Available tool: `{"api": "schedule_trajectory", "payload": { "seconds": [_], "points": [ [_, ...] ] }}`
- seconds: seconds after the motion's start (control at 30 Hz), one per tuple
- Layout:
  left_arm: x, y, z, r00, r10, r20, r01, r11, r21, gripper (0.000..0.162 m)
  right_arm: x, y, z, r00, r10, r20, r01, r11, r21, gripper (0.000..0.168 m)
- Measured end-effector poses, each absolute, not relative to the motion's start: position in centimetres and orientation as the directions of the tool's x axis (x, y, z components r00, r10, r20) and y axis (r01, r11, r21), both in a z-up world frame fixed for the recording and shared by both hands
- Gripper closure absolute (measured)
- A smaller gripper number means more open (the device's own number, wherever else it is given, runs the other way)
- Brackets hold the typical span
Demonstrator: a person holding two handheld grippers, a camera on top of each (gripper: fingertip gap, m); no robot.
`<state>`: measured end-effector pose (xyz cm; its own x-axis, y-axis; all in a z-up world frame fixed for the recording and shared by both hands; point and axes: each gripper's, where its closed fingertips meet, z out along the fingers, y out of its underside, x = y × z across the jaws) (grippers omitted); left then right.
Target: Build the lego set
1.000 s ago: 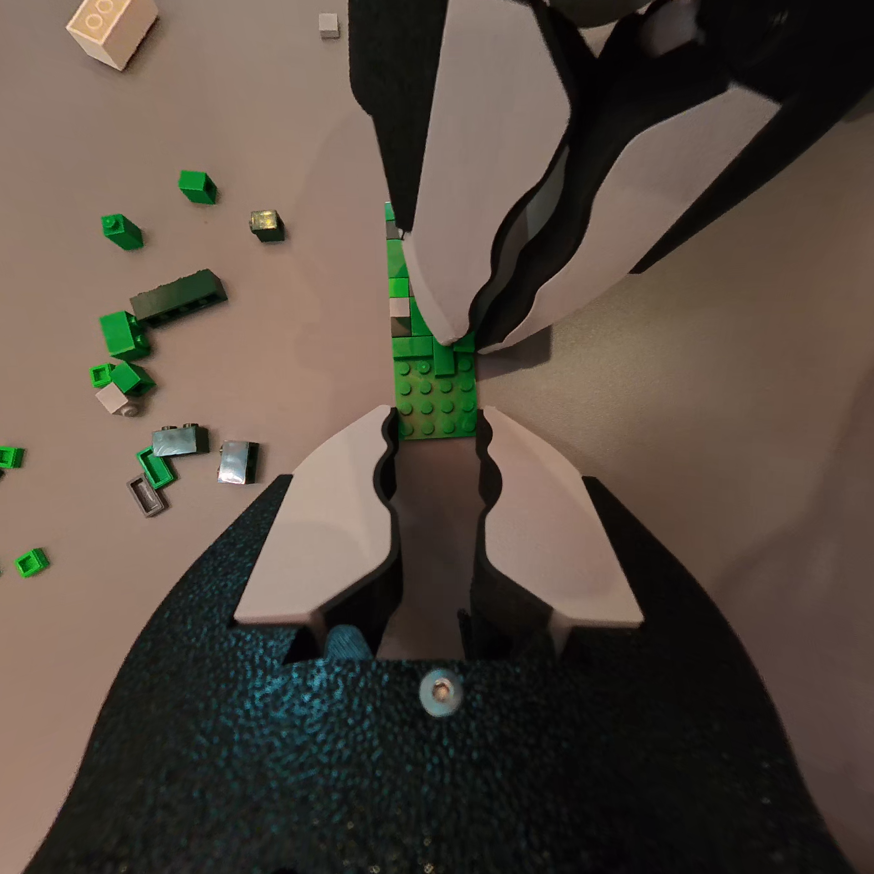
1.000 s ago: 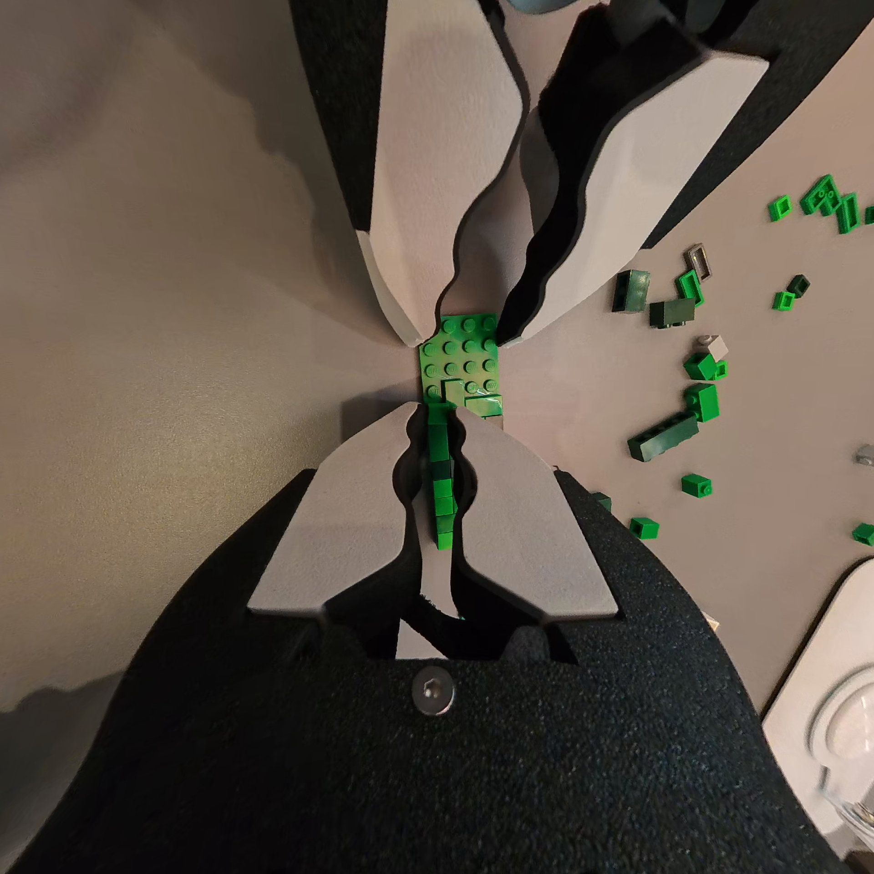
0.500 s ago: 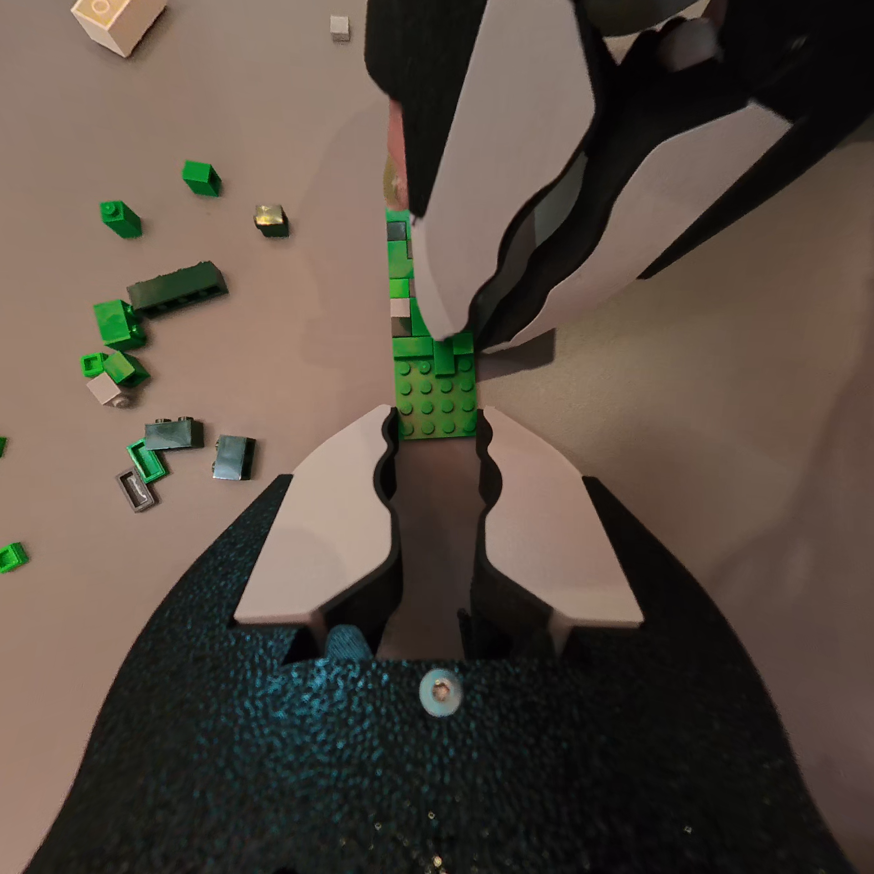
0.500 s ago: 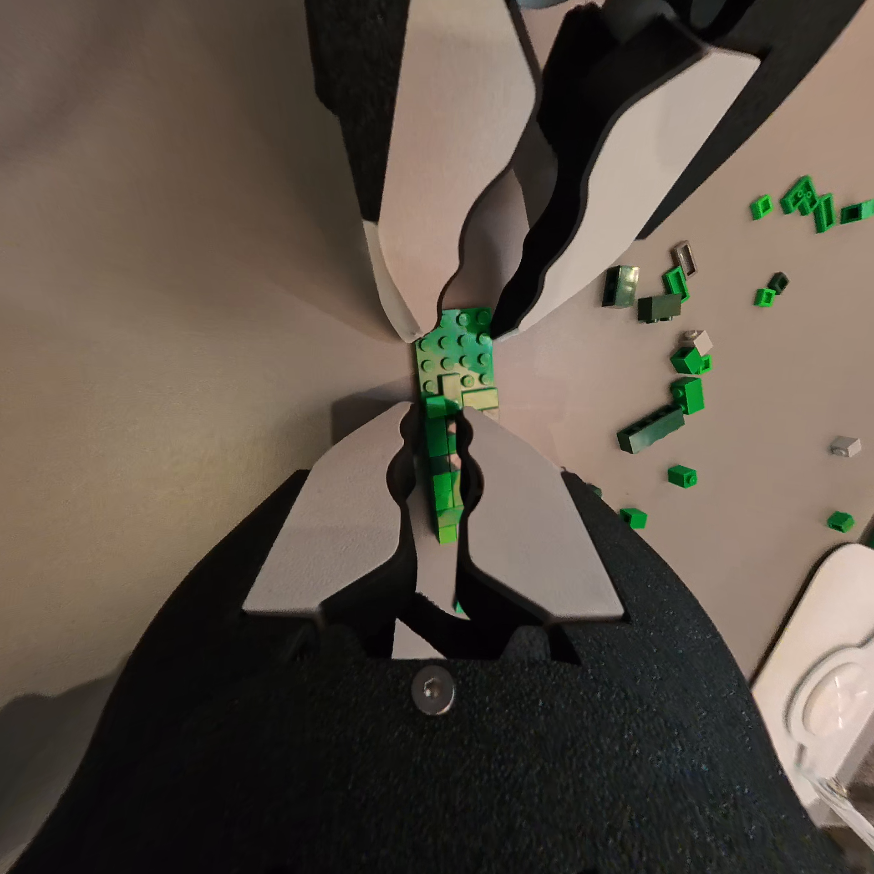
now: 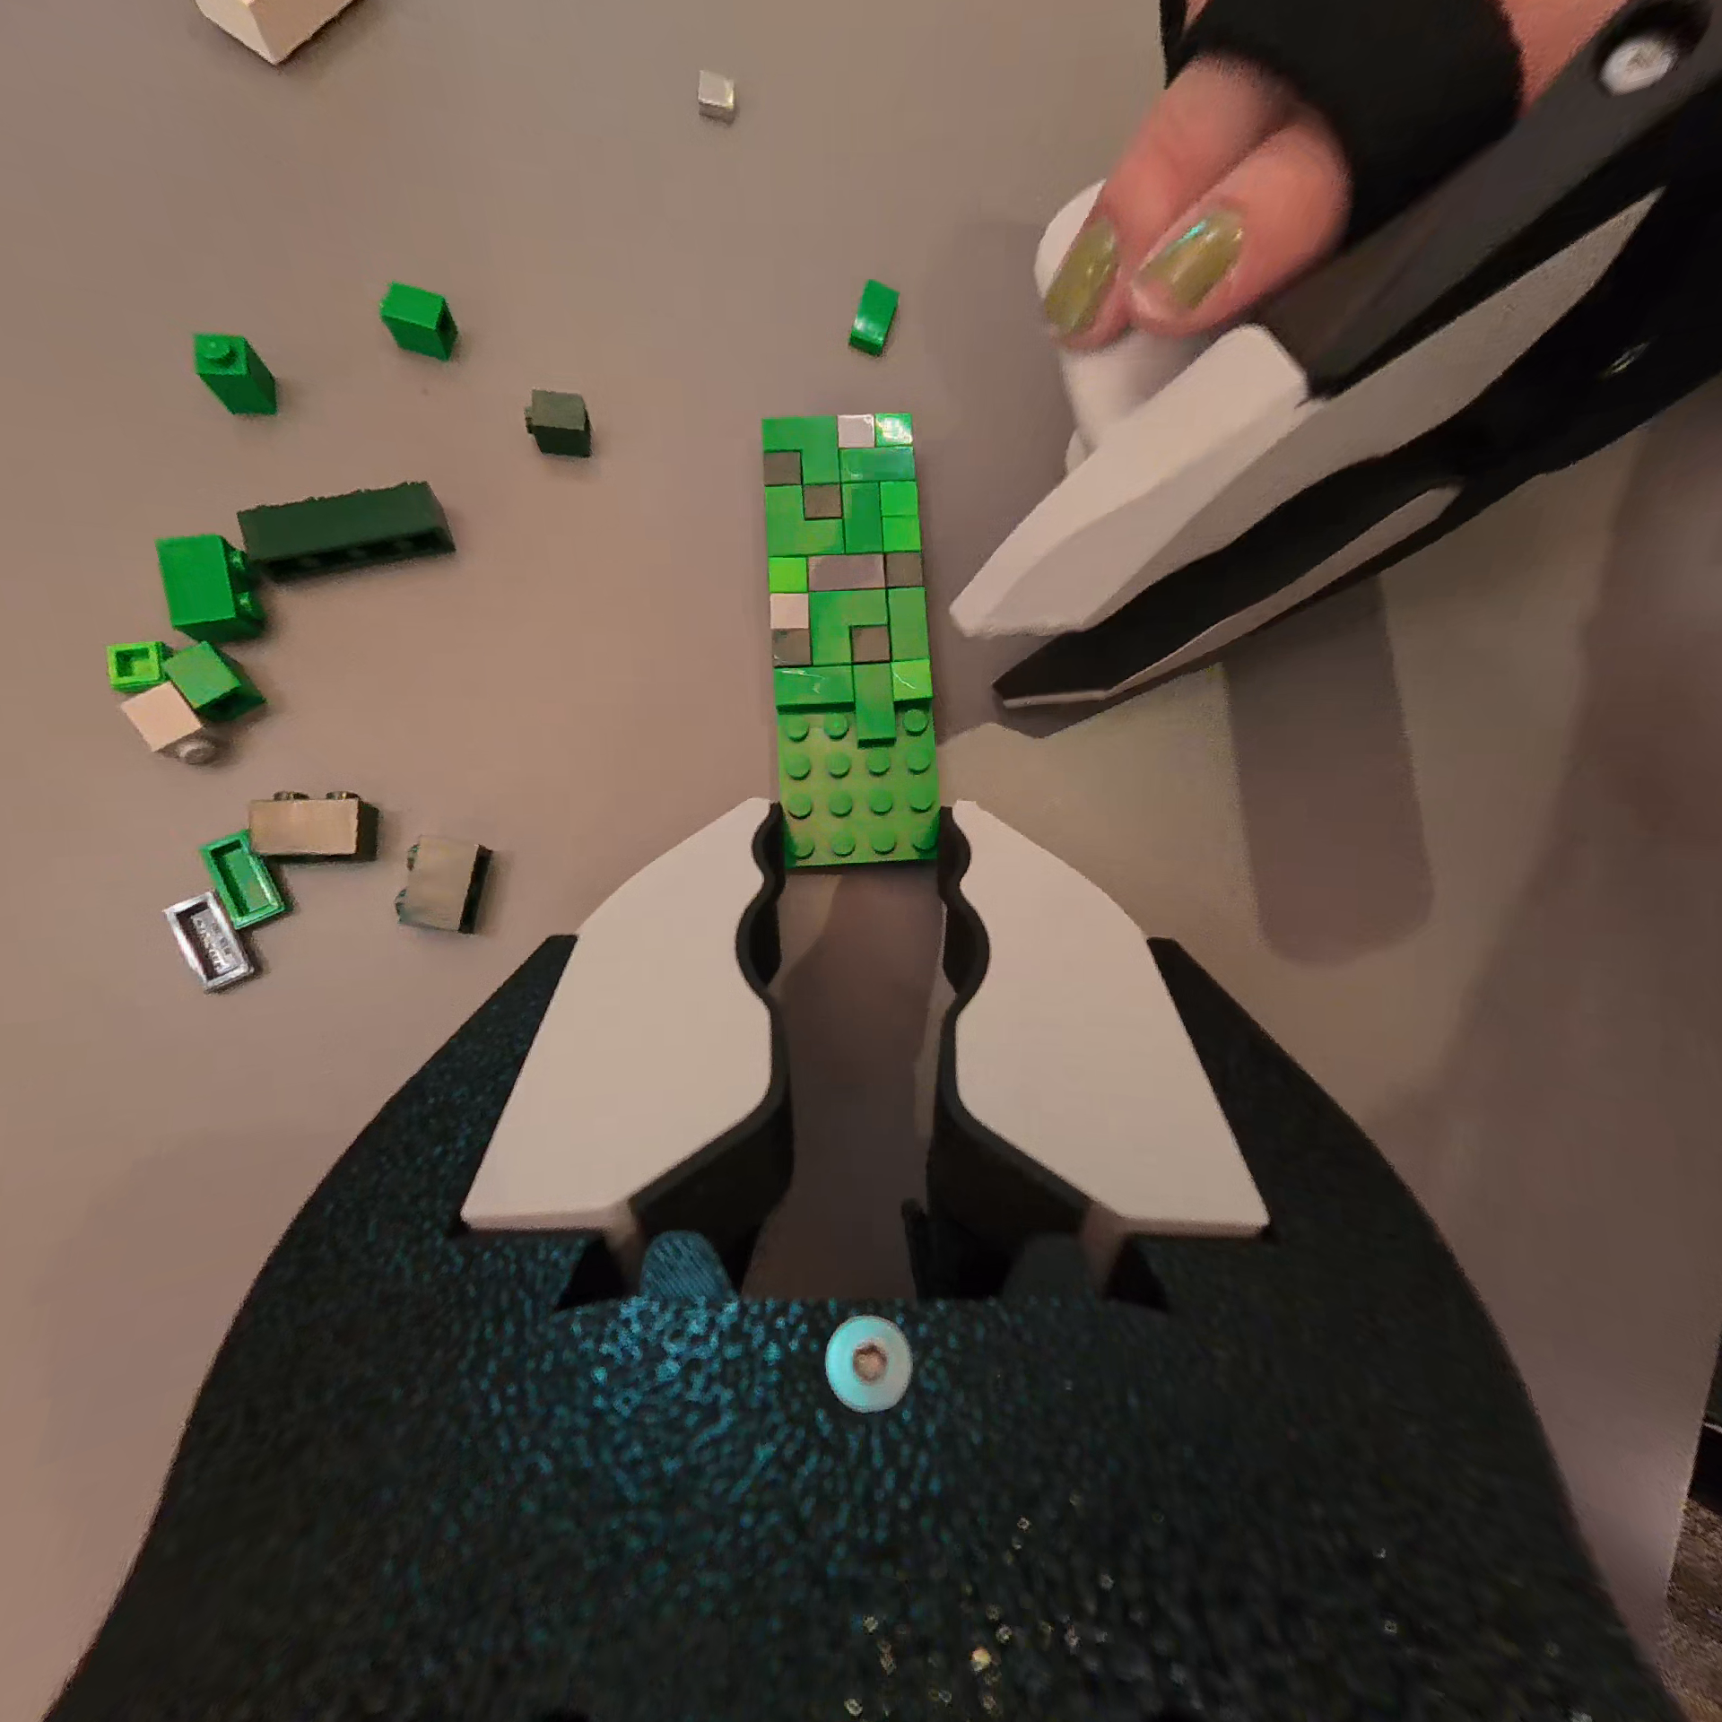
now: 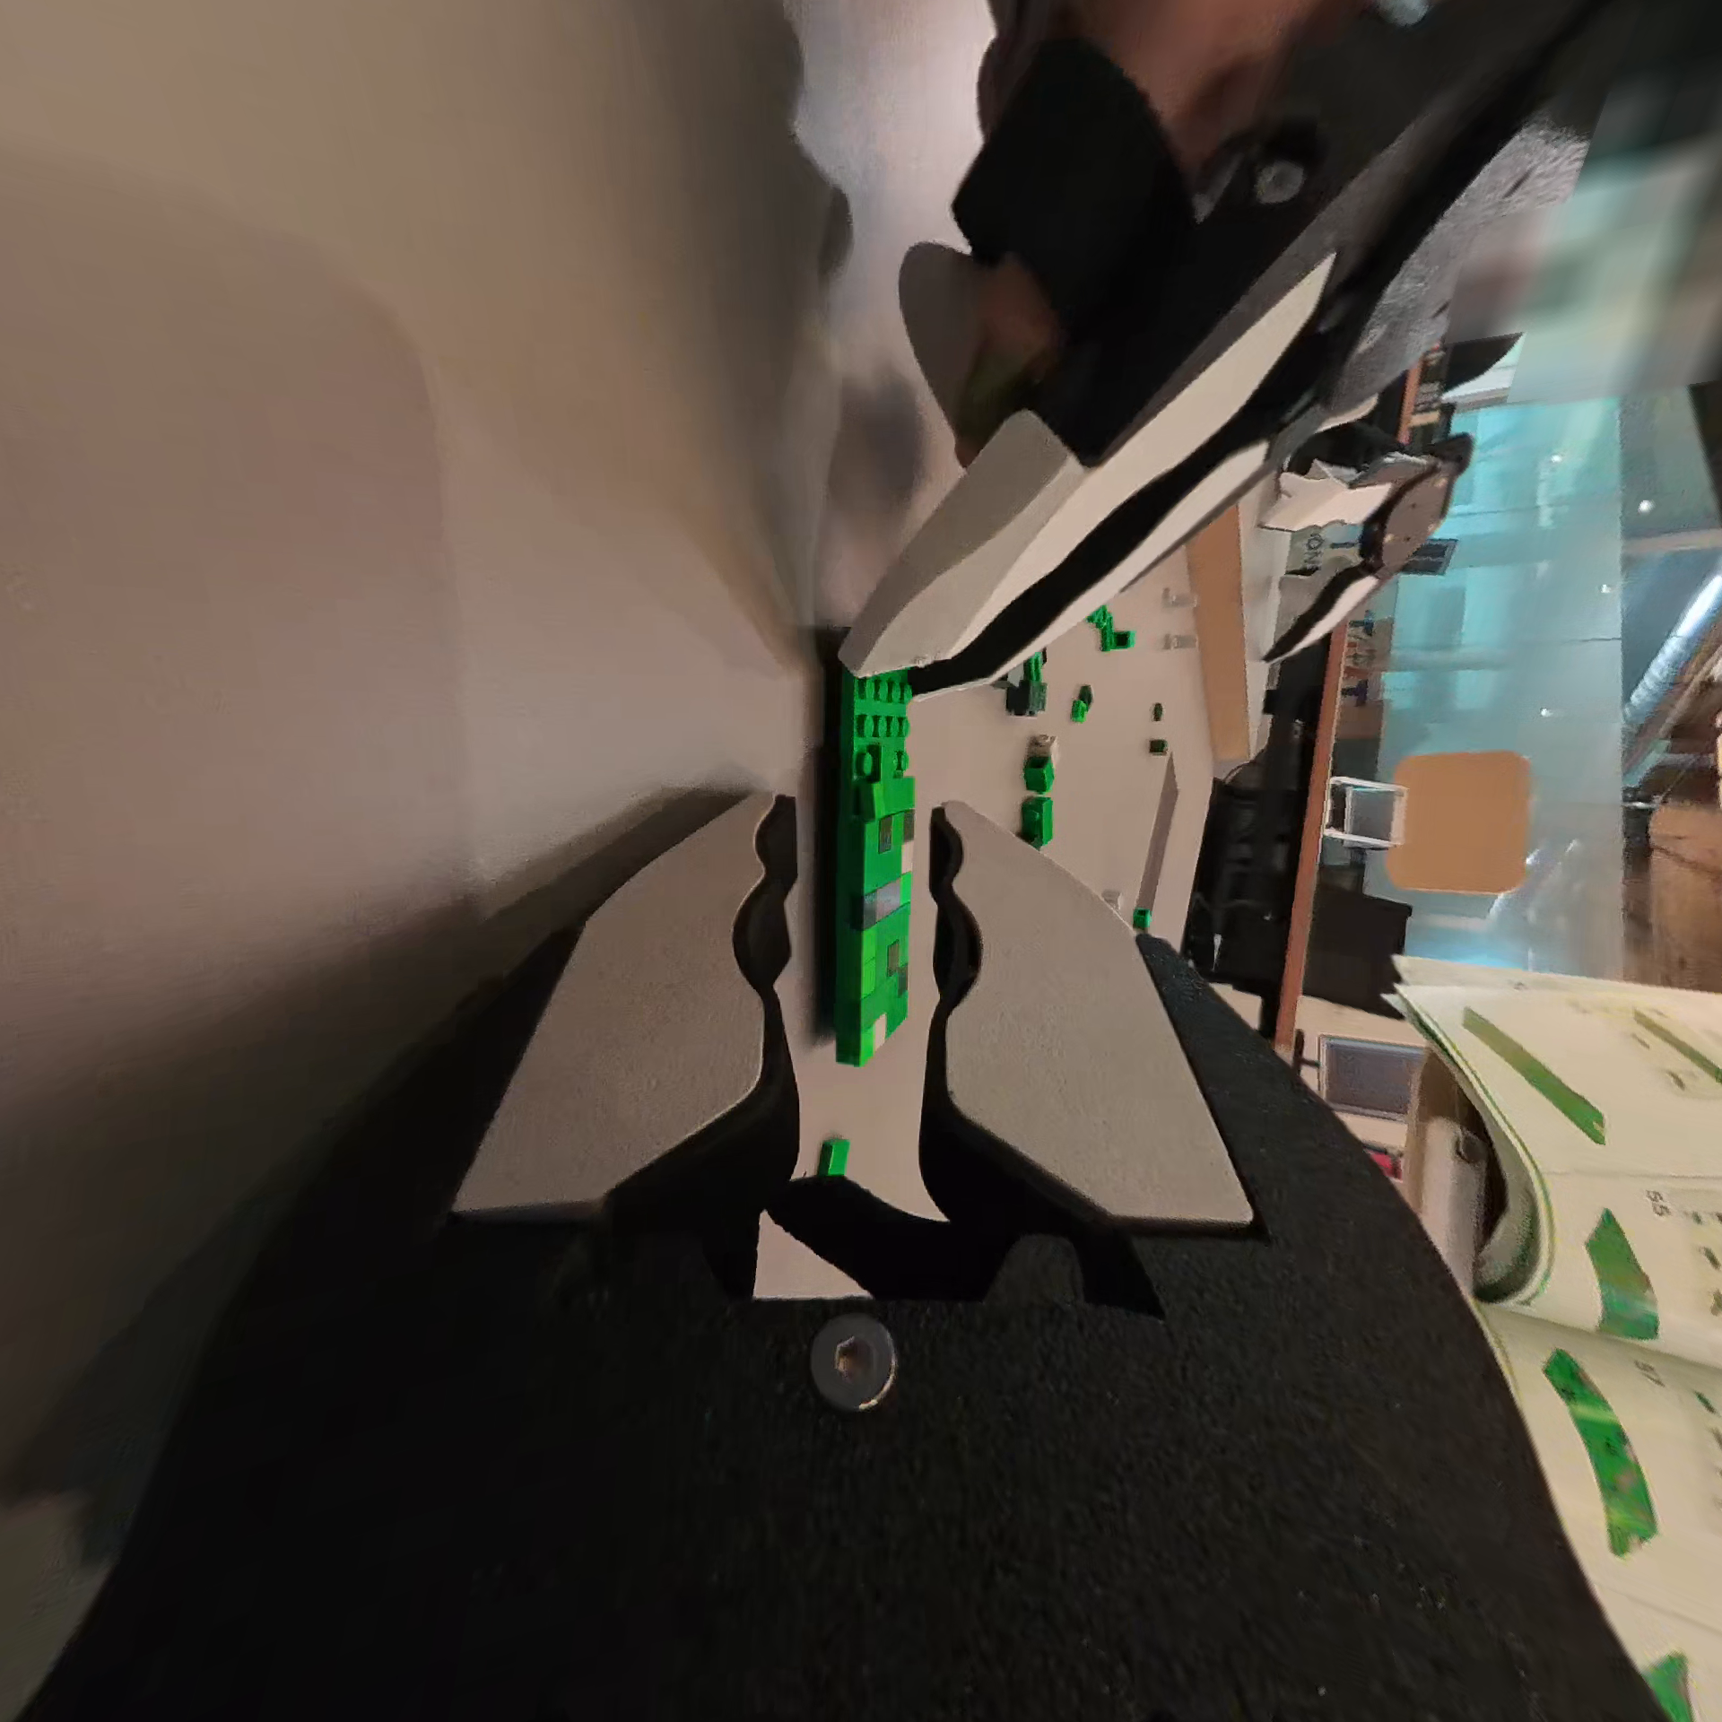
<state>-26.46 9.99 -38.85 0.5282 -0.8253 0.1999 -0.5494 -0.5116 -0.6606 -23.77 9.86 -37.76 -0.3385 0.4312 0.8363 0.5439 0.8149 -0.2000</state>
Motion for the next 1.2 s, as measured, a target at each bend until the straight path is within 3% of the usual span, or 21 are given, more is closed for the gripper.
{"api": "schedule_trajectory", "payload": {
  "seconds": [0.33, 0.57, 0.93, 1.07, 1.2],
  "points": [
    [-26.4, 10.0, -38.8, 0.525, -0.817, 0.237, -0.521, -0.529, -0.670, 0.131, -24.6, 10.4, -38.4, -0.373, 0.400, 0.837, 0.548, 0.823, -0.148, 0.159],
    [-26.5, 10.1, -38.8, 0.528, -0.816, 0.235, -0.519, -0.529, -0.672, 0.131, -24.7, 10.4, -38.6, -0.336, 0.397, 0.854, 0.553, 0.817, -0.163, 0.161],
    [-26.6, 10.1, -38.9, 0.539, -0.815, 0.212, -0.530, -0.524, -0.667, 0.131, -24.6, 10.3, -38.8, -0.271, 0.552, 0.788, 0.613, 0.731, -0.301, 0.161],
    [-26.5, 10.1, -38.8, 0.536, -0.818, 0.208, -0.532, -0.518, -0.670, 0.131, -24.5, 10.2, -38.1, -0.172, 0.655, 0.736, 0.583, 0.670, -0.460, 0.166],
    [-26.5, 10.1, -38.8, 0.531, -0.820, 0.212, -0.530, -0.517, -0.672, 0.131, -23.8, 9.7, -37.6, -0.137, 0.755, 0.641, 0.561, 0.592, -0.578, 0.157]
  ]
}}
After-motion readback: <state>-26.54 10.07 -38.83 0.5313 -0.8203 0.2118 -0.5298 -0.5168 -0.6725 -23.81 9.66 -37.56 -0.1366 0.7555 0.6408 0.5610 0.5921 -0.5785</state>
